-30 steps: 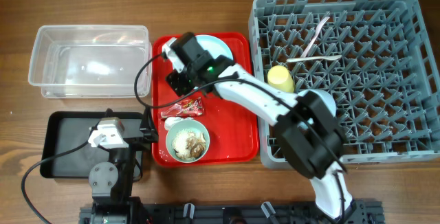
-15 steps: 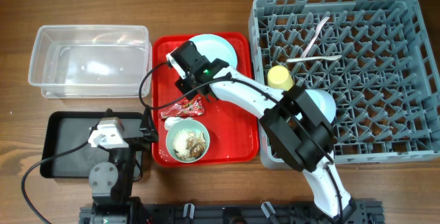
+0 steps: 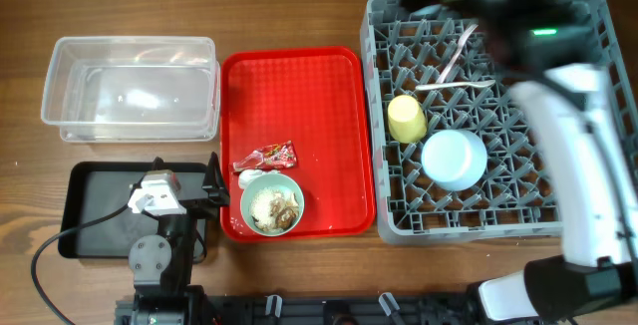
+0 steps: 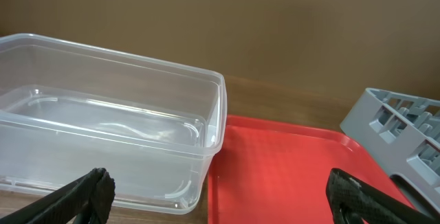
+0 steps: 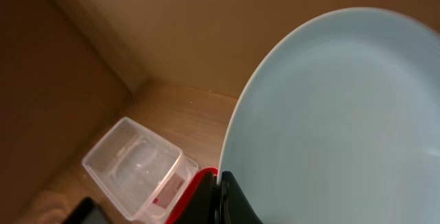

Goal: Sort waste into correct bins and load items into the dishwasher rack
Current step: 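Lift the plate and stand it upright in the rack, then withdraw the right gripper and raise the left gripper over the trays, then grasp the light-green bowl with the left gripper and tip scraps onto black tray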

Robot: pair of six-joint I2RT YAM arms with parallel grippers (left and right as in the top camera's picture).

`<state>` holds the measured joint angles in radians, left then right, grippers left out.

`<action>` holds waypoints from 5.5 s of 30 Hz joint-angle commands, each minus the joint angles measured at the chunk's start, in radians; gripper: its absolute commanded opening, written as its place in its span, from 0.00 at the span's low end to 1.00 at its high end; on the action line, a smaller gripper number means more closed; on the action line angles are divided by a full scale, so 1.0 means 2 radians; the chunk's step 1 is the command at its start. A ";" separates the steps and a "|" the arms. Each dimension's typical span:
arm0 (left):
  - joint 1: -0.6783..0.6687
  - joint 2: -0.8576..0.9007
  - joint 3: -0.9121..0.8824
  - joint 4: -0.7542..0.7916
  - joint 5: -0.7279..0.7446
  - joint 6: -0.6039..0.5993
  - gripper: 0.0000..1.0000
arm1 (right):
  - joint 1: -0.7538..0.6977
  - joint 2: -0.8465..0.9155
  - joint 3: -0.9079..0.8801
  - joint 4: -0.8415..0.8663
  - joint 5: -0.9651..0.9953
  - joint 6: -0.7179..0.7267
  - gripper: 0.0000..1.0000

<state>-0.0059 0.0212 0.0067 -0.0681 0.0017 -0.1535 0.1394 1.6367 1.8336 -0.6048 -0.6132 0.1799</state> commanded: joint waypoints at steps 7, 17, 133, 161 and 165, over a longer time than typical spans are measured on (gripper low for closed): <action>-0.001 0.000 0.000 -0.004 0.006 0.006 1.00 | -0.214 0.116 -0.071 -0.022 -0.381 -0.003 0.04; -0.001 0.000 0.000 -0.004 0.006 0.006 1.00 | -0.225 0.211 -0.071 -0.021 -0.447 -0.010 0.04; -0.155 0.781 0.545 -0.291 -0.054 -0.199 0.04 | -0.271 0.211 -0.071 -0.051 0.099 -0.006 1.00; -0.418 0.775 0.519 -0.490 -0.039 -0.332 0.44 | -0.271 0.211 -0.071 -0.051 0.099 -0.006 1.00; -0.436 0.775 0.470 -0.447 -0.100 -0.361 0.41 | -0.271 0.211 -0.071 -0.051 0.099 -0.006 1.00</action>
<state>-0.8650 1.5856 1.0164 -0.9928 -0.0624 -0.7761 -0.4026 2.0495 1.6924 -0.7105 -0.4179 0.1677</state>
